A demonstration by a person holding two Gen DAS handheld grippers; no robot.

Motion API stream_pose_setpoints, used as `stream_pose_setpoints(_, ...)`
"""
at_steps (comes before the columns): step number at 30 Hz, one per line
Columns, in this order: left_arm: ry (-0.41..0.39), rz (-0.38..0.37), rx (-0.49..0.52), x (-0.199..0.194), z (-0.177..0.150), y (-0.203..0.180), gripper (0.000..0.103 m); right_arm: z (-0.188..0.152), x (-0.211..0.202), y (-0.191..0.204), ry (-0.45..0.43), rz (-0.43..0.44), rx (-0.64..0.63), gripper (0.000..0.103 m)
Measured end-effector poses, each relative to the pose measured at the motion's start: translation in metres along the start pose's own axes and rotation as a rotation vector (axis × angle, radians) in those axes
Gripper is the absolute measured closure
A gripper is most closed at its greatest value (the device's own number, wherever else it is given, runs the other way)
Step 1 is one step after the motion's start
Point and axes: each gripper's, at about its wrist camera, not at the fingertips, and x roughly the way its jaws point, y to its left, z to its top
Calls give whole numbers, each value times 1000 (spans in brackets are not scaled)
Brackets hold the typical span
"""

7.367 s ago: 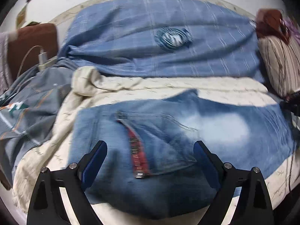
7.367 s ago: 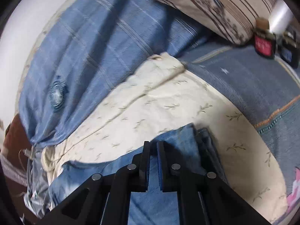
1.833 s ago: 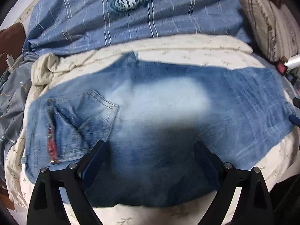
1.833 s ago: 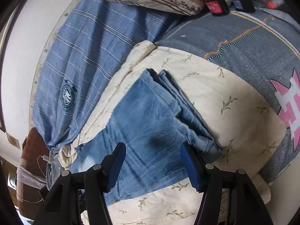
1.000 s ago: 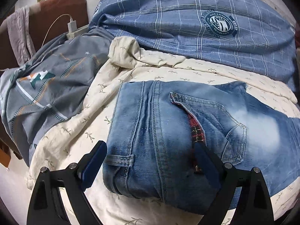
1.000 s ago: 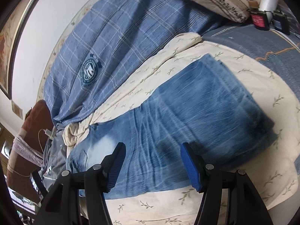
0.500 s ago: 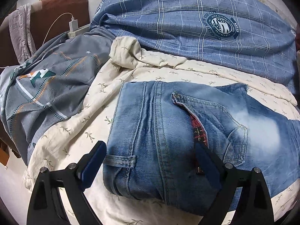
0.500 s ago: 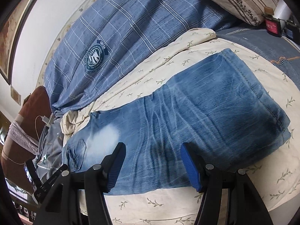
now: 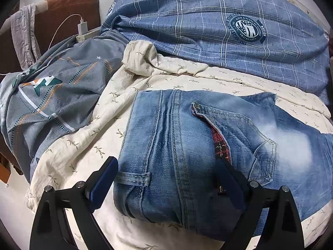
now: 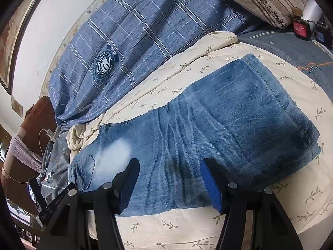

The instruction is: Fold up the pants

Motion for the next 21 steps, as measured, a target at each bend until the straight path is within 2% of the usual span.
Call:
stream_pose_setpoints(9, -8, 3, 2, -2, -1, -2, 8, 0, -8, -6, -20, -25, 10, 39)
stream_pose_setpoints(16, -53, -38, 44, -15, -3, -10, 8, 0, 0, -3, -6, -94, -16, 39)
stream_pose_setpoints(21, -36, -54, 83, -12, -4, -21, 8, -3, 9, 7, 4, -169, -75, 39)
